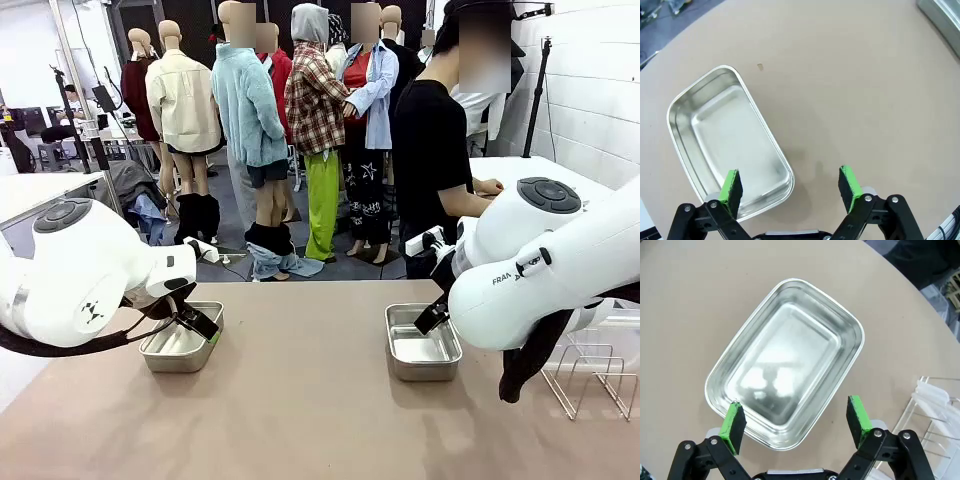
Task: Place the bread in airtight containers.
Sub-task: Lift both Airtight Container.
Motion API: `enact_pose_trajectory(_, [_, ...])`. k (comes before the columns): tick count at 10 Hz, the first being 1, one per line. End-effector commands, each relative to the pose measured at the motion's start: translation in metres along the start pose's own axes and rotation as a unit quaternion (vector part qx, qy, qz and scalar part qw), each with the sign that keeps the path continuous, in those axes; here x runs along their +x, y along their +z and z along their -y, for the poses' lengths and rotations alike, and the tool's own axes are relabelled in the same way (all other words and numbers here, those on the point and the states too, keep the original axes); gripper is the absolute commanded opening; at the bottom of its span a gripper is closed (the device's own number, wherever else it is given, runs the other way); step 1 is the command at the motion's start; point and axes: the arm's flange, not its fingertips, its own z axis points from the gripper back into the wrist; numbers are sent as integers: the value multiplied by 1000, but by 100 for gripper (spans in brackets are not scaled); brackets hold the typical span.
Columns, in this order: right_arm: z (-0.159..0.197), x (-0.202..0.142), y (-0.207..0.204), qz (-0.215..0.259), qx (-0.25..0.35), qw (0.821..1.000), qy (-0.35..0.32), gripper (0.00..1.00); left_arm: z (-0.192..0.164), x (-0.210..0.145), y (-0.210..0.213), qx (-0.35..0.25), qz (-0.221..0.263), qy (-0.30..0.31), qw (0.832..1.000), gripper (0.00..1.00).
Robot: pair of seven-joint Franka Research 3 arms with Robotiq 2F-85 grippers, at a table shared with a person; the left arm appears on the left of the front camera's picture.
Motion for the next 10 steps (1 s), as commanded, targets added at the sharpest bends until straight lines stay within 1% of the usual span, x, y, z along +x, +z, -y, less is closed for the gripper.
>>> enact_pose_trajectory(1, [0,0,0,0,0,1000,0,100,0,0,0,0,0,0,1000,100])
enact_pose_trajectory(10, [0,0,0,0,0,1000,0,100,0,0,0,0,0,0,1000,100])
